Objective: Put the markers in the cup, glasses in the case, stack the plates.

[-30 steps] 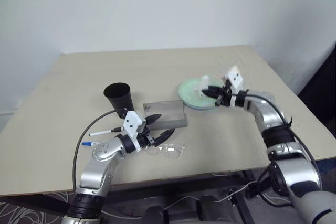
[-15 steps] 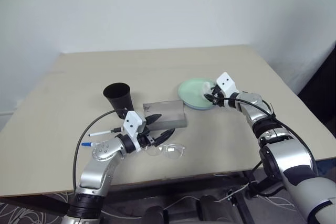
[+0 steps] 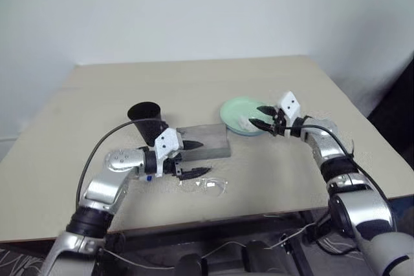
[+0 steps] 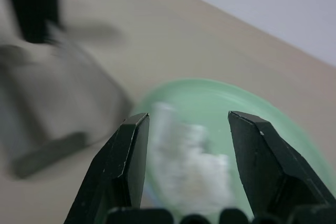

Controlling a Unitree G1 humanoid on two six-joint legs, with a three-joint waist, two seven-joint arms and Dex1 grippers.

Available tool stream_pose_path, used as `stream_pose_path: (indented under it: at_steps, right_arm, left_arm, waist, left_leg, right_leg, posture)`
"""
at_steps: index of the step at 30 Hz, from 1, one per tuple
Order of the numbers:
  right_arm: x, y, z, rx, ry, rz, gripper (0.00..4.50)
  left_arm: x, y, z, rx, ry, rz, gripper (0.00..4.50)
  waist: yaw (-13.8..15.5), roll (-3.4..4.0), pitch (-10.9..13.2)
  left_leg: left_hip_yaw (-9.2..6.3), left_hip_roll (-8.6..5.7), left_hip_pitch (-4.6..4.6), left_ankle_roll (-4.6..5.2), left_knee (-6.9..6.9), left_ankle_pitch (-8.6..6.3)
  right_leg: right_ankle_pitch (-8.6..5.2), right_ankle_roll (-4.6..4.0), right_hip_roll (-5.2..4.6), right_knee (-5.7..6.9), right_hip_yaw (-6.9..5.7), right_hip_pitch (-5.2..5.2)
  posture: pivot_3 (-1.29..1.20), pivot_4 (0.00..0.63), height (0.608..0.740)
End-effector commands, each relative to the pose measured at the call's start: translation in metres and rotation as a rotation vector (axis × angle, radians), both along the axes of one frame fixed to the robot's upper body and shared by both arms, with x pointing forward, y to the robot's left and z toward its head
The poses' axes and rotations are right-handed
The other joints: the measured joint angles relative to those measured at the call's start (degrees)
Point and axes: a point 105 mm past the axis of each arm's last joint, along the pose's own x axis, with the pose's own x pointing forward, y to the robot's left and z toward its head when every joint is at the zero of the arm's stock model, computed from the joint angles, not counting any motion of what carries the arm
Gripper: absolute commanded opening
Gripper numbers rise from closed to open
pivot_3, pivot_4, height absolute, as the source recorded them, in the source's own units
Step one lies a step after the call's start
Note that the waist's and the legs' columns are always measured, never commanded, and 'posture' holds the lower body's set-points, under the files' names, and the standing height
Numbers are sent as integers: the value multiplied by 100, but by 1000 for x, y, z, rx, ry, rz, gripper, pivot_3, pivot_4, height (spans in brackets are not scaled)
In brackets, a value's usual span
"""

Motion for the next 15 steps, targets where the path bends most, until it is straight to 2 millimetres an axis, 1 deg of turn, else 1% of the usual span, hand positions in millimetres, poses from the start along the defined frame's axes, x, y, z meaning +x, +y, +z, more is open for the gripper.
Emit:
stream_pose_path:
  at_steps: [1,4,6,9,11,13,15]
  right_arm:
    - [-21,8,22,49,-26,141,2586]
    - [-39,12,20,75,17,198,2586]
    - [-47,15,18,78,35,215,2586]
    - [-55,18,15,79,47,218,2586]
    - [-59,19,15,87,54,215,2629]
    - [-64,19,15,96,66,224,2629]
    - [-69,20,15,101,77,238,2629]
  left_arm:
    - [0,-4,5,101,-14,-153,4108]
    - [4,-6,-2,208,-18,-235,4108]
    - [8,-6,-7,264,-24,-278,4108]
    - [11,-10,-9,305,-28,-333,4108]
    - [12,-11,-14,348,-35,-370,3720]
    - [13,-11,-19,381,-39,-391,3228]
    - [13,-12,-22,395,-43,-406,3228]
  waist:
    - [7,1,0]
    - [29,1,0]
    - [27,1,0]
    - [41,0,1]
    - [45,-1,1]
    - [48,-1,1]
    - [49,-1,0]
  left_leg:
    - [-1,0,1,0,0,0]
    - [0,0,2,0,7,0]
    - [3,0,3,0,11,0]
    - [4,1,3,0,13,0]
    - [2,1,0,0,13,0]
    - [2,0,-4,0,13,0]
    - [3,0,-7,1,13,0]
  right_leg:
    - [0,0,0,1,0,0]
    - [0,-1,0,3,0,3]
    - [-2,-5,0,5,1,5]
    - [-6,-12,0,6,3,4]
    - [-6,-12,0,5,2,2]
    - [-6,-11,0,4,3,1]
    - [-5,-9,-1,2,4,-2]
  posture:
    - [0,0,737]
    - [0,0,737]
    - [0,0,737]
    - [0,0,737]
    - [0,0,737]
    - [0,0,737]
    - [0,0,737]
